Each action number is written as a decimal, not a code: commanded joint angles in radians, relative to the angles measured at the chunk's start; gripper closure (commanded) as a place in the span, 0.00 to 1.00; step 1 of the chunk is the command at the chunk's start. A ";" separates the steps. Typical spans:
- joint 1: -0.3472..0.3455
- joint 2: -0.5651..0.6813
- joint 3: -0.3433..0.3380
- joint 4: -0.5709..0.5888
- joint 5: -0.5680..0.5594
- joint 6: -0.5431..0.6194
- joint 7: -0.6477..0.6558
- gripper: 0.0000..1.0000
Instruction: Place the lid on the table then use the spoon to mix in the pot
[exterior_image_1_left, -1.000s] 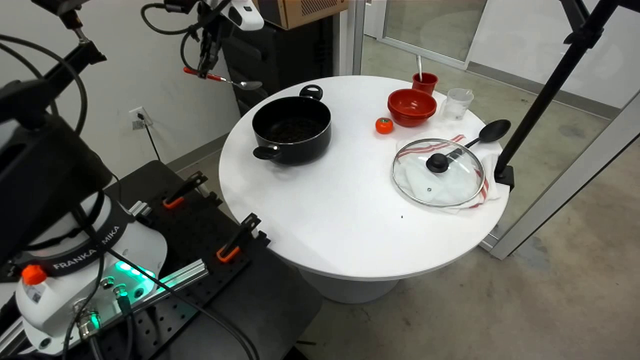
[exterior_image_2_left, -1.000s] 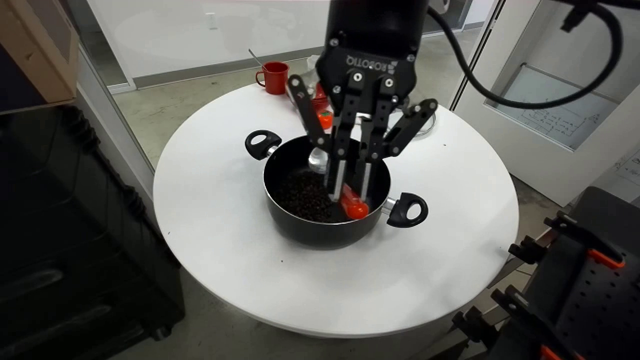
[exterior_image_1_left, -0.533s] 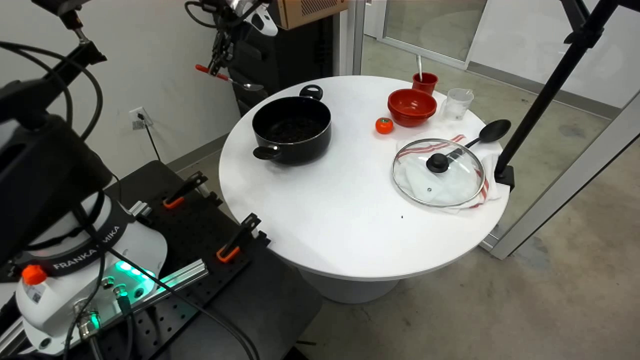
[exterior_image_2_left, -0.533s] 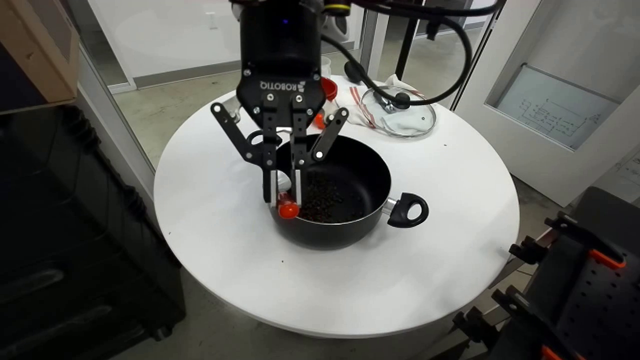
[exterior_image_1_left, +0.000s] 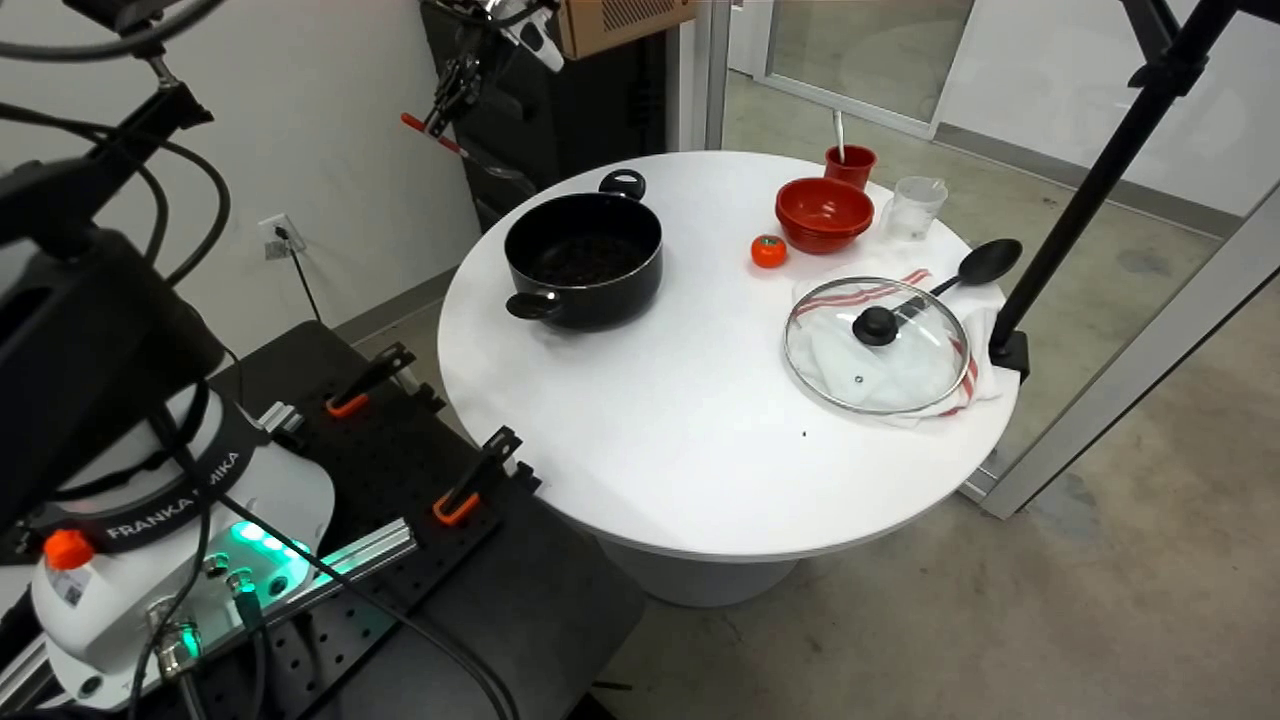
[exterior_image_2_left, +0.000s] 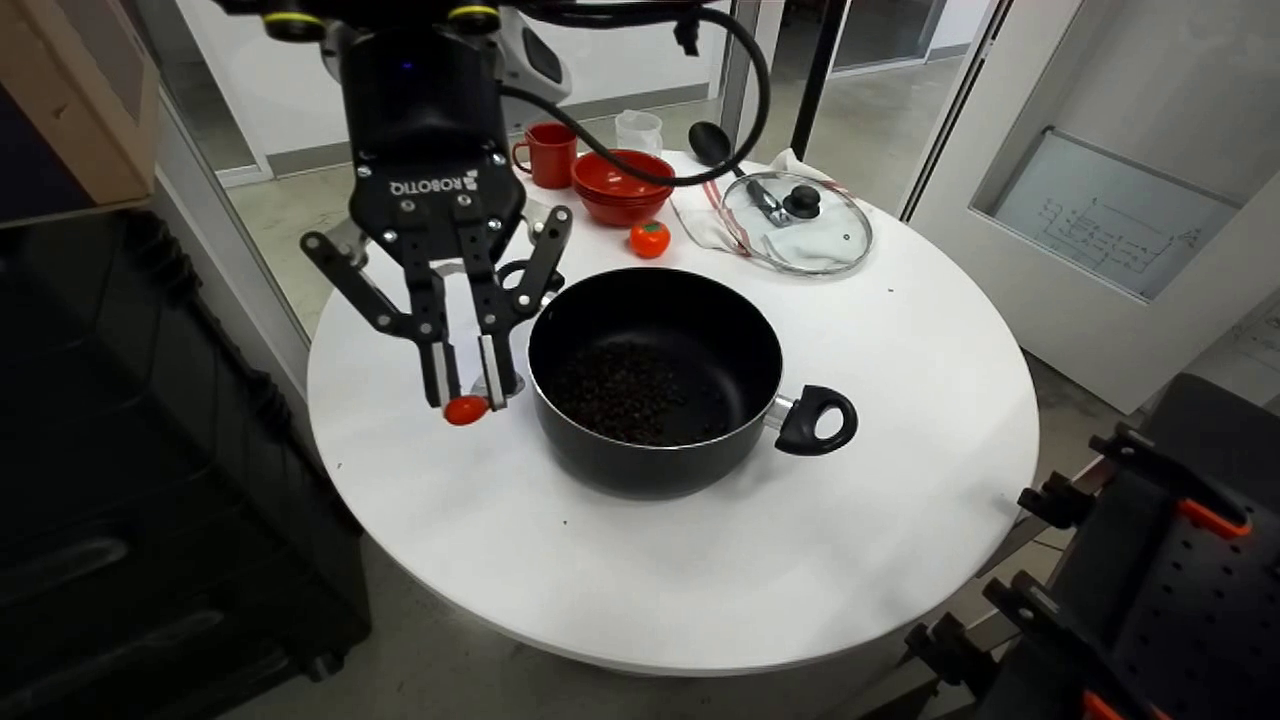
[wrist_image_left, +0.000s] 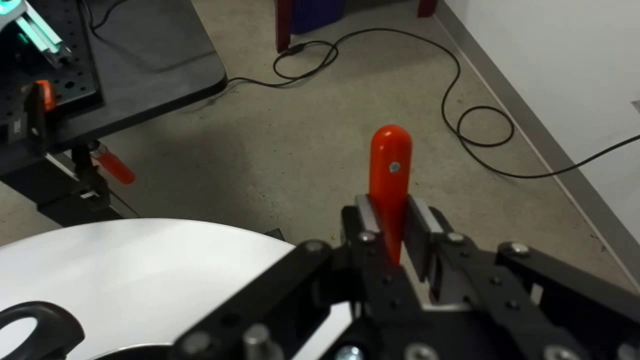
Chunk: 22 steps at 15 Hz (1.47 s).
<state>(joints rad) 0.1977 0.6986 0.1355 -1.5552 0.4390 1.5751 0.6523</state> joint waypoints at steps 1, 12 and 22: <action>0.045 0.109 -0.016 0.247 -0.063 -0.160 0.048 0.95; 0.039 0.229 -0.084 0.693 -0.269 -0.326 -0.071 0.95; 0.029 0.193 -0.096 0.656 -0.307 -0.236 -0.159 0.81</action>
<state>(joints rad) 0.2266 0.8917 0.0397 -0.8994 0.1324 1.3390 0.4933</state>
